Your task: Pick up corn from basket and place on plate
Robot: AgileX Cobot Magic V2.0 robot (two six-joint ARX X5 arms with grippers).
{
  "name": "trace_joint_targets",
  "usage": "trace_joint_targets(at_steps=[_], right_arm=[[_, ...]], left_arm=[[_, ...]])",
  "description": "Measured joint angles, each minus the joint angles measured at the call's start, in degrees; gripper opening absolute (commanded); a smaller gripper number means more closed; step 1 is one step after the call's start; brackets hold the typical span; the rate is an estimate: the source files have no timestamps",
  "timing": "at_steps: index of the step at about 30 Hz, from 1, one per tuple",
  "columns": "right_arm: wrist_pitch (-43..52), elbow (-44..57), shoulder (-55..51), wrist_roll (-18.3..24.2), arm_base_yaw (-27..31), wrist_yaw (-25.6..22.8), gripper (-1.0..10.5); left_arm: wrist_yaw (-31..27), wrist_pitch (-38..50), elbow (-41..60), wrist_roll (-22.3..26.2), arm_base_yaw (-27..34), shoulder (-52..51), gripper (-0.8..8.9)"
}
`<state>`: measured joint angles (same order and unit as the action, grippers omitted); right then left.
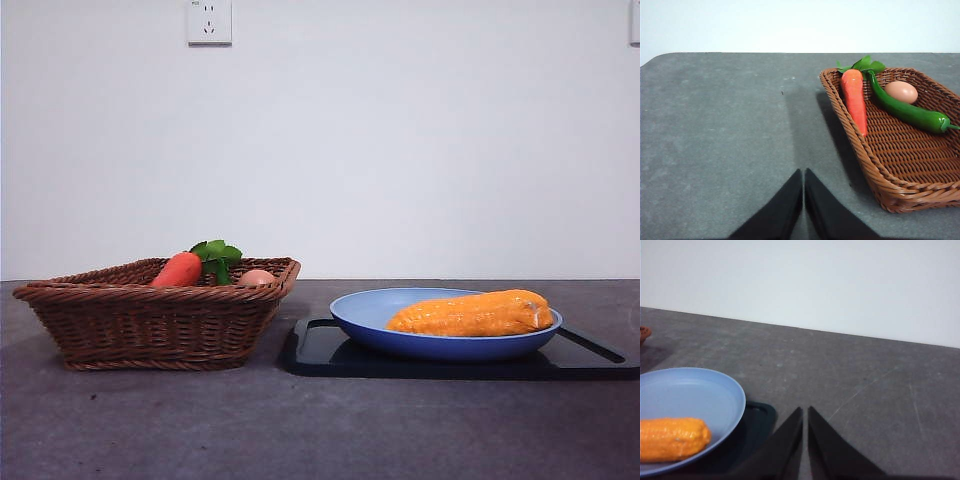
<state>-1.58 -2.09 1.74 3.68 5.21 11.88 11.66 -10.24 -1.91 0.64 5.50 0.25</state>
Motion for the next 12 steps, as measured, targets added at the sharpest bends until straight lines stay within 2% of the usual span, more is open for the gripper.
trace_joint_targets(at_steps=[12], right_arm=[[-6.69, 1.2, -1.49, -1.03, 0.0, -0.11, 0.0]], left_arm=[[0.0, 0.0, 0.0, 0.0, 0.0, 0.0, 0.07]])
